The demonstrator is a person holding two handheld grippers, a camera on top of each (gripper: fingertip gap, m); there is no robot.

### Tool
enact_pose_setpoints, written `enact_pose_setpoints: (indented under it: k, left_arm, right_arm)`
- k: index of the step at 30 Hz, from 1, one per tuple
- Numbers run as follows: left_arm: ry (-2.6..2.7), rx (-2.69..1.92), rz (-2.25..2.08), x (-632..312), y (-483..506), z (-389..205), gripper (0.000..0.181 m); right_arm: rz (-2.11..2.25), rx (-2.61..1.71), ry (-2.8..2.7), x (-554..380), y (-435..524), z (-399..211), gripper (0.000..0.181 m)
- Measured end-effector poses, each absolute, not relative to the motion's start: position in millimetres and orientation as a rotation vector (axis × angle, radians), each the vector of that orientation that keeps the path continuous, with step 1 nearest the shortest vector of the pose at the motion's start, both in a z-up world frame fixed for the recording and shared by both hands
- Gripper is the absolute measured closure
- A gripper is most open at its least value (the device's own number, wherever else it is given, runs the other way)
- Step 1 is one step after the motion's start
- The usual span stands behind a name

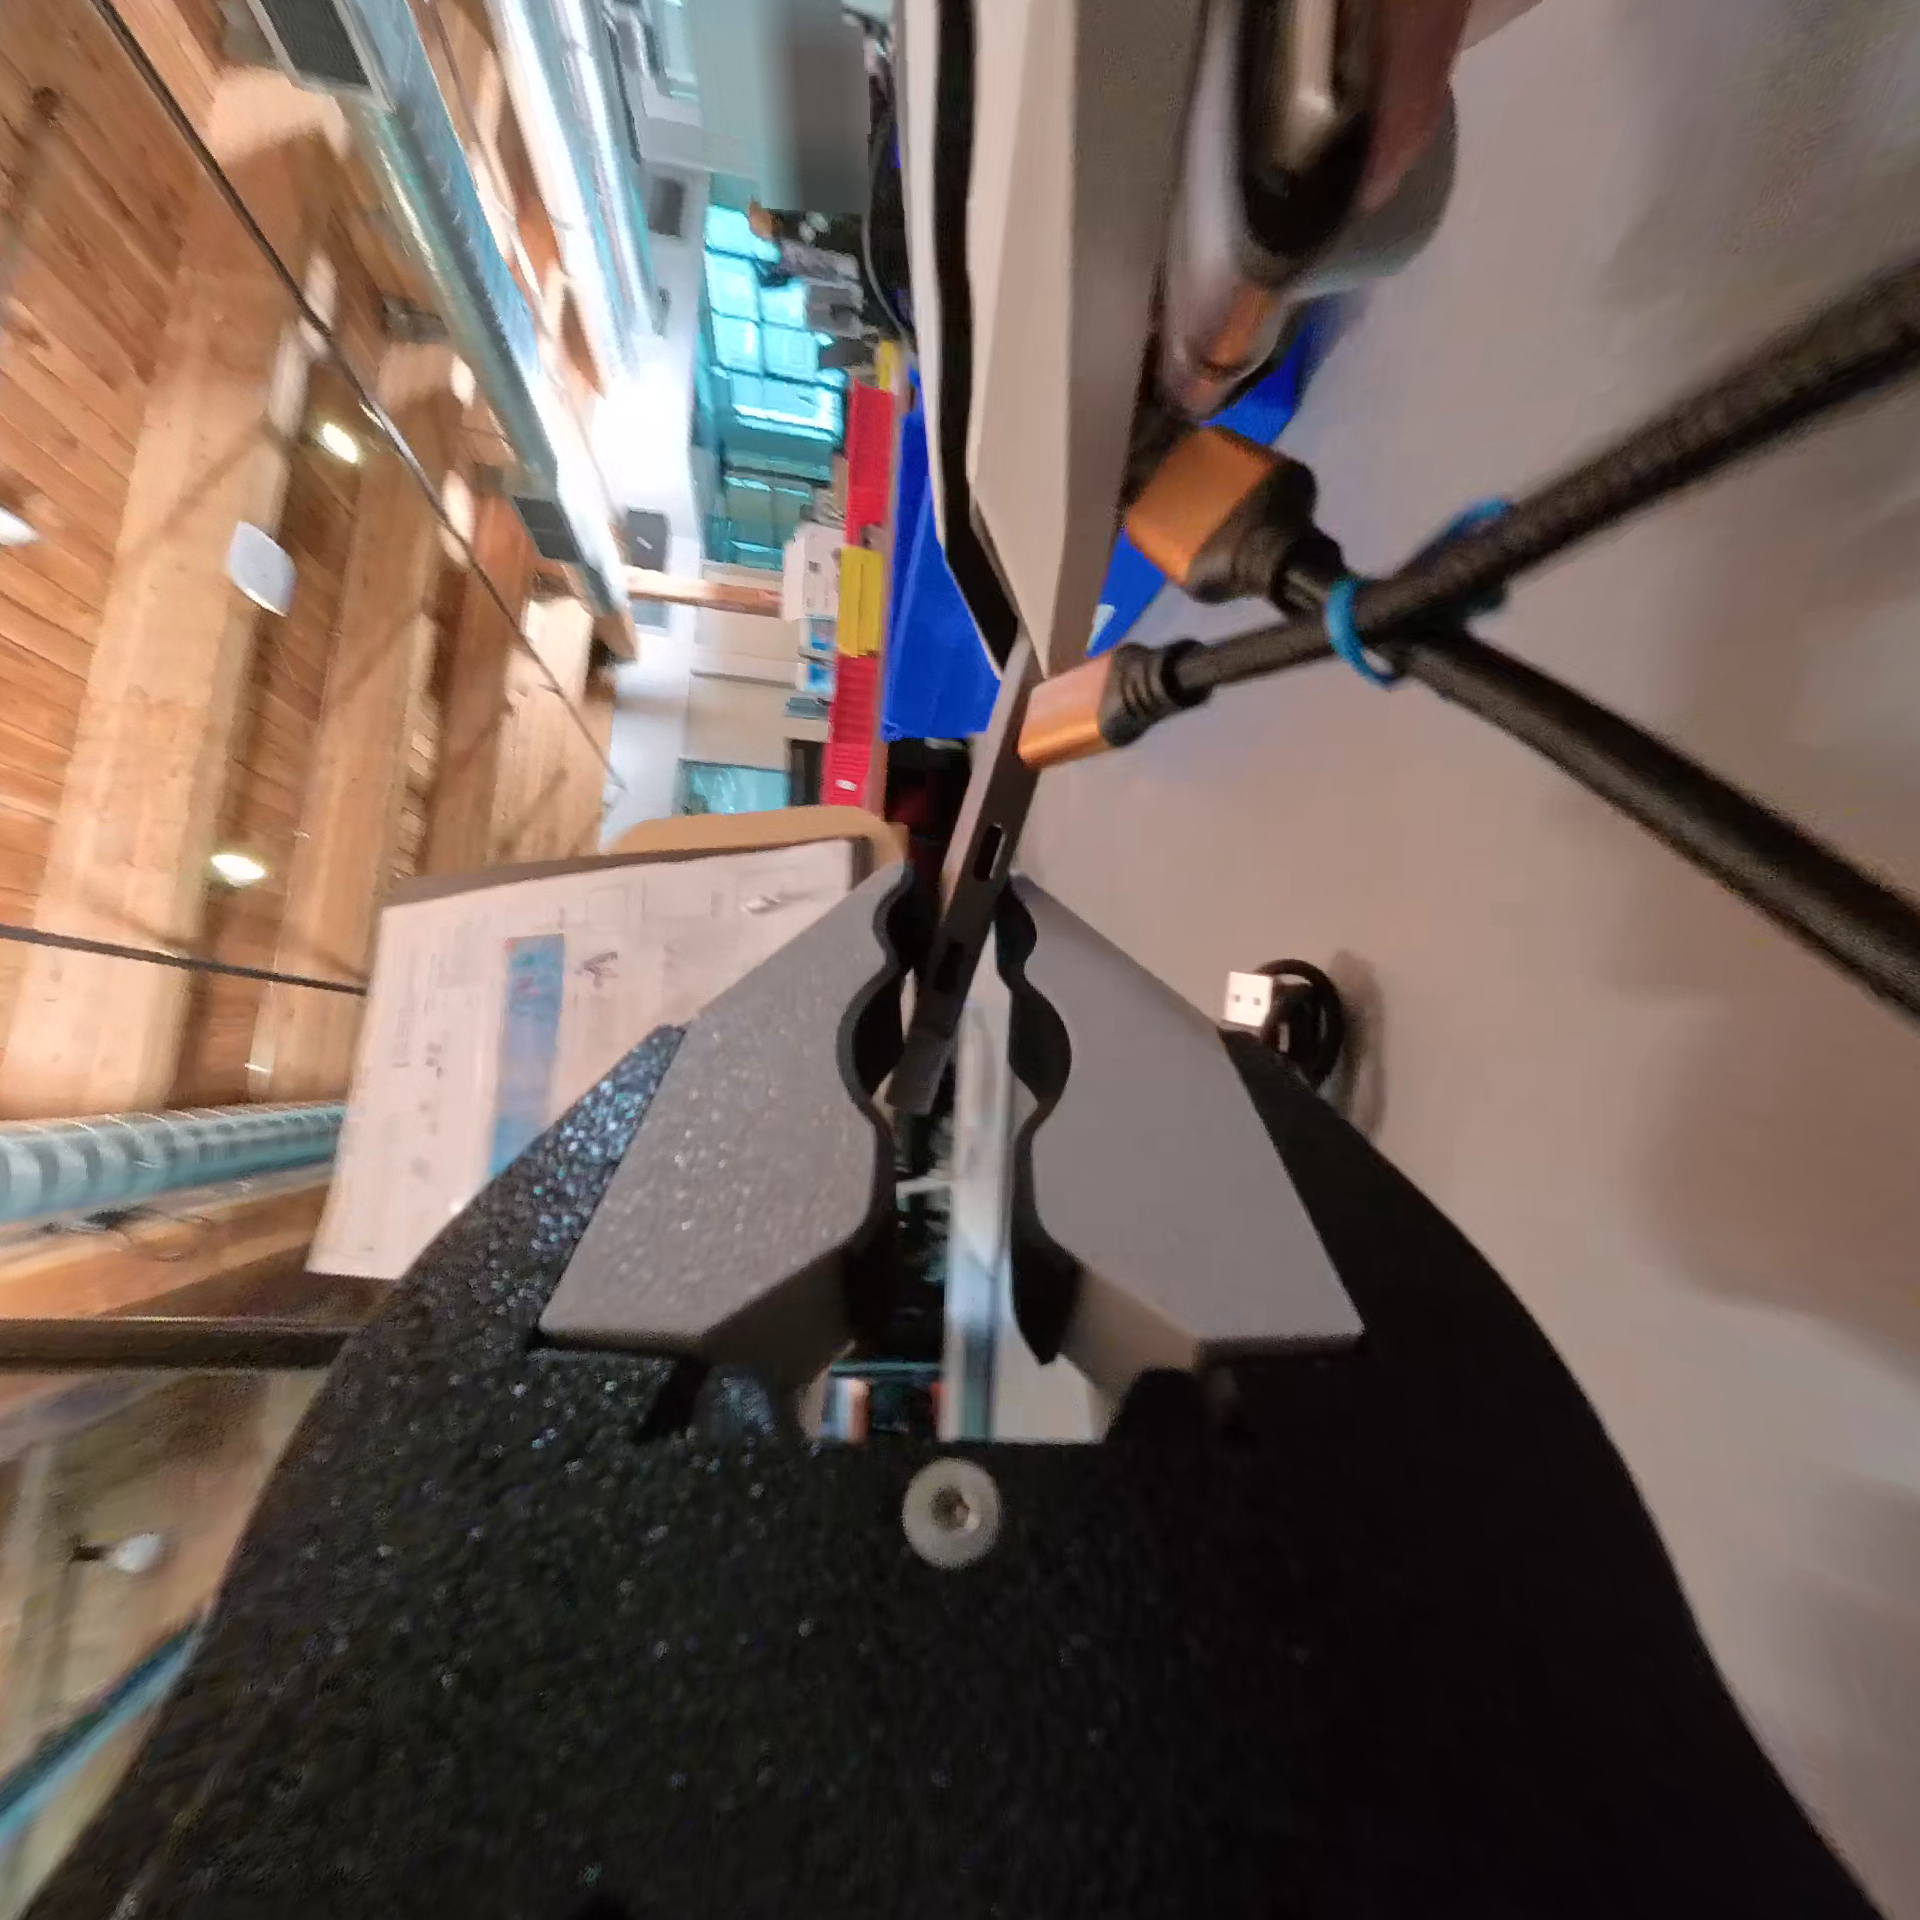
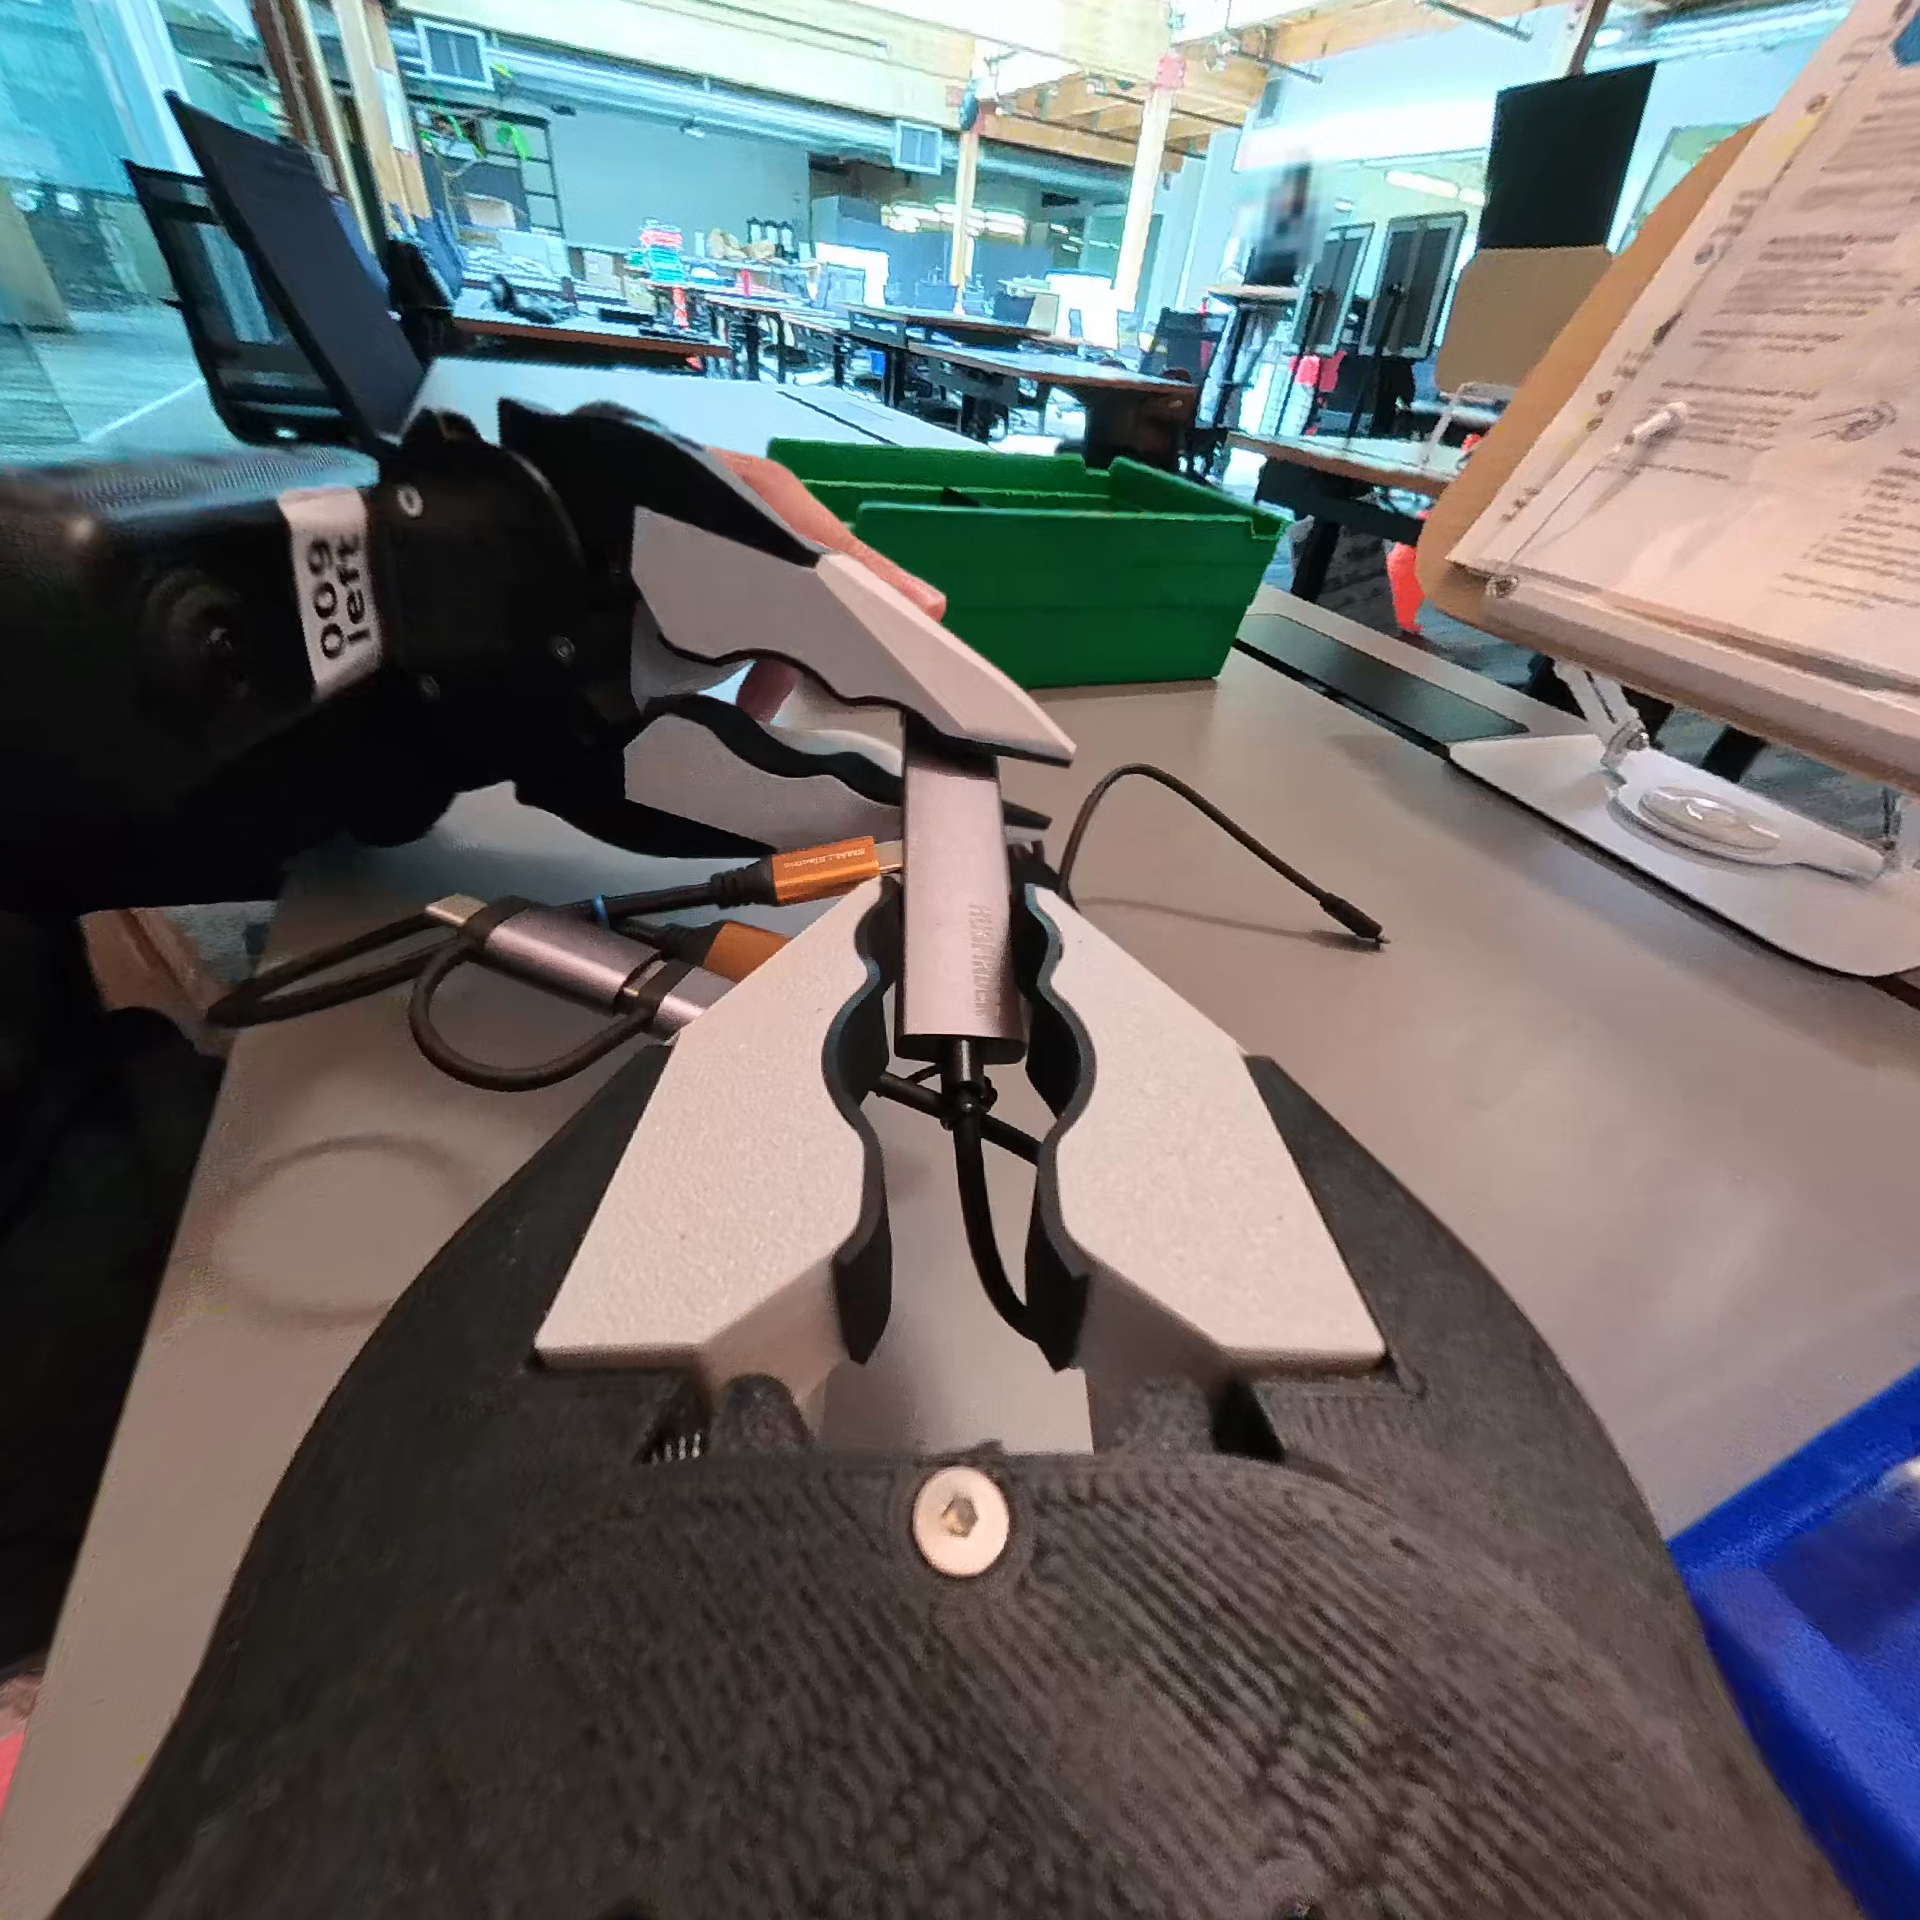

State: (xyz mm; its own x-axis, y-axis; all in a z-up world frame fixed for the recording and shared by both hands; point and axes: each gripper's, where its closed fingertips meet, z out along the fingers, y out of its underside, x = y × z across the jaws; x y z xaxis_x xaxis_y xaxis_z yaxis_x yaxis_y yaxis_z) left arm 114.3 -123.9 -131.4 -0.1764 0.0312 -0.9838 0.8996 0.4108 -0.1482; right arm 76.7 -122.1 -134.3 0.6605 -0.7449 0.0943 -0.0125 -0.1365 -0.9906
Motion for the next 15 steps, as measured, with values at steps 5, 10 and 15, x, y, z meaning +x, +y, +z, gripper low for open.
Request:
enact_pose_setpoints:
  k: [5,10,15]
  left_arm:
    - [1.840,0.659,-0.958,143,-111,-147,0.148]
    - [2.184,0.123,-1.164,157,-79,-139,0.142]
    - [2.466,-0.061,-1.358,108,-92,-142,0.159]
  right_arm:
    - [-0.782,-1.626,0.760,90,-129,-145,0.161]
    - [-0.847,-1.589,0.928,103,-147,-148,0.161]
    - [-0.863,-1.598,1.016,108,-150,-153,0.161]
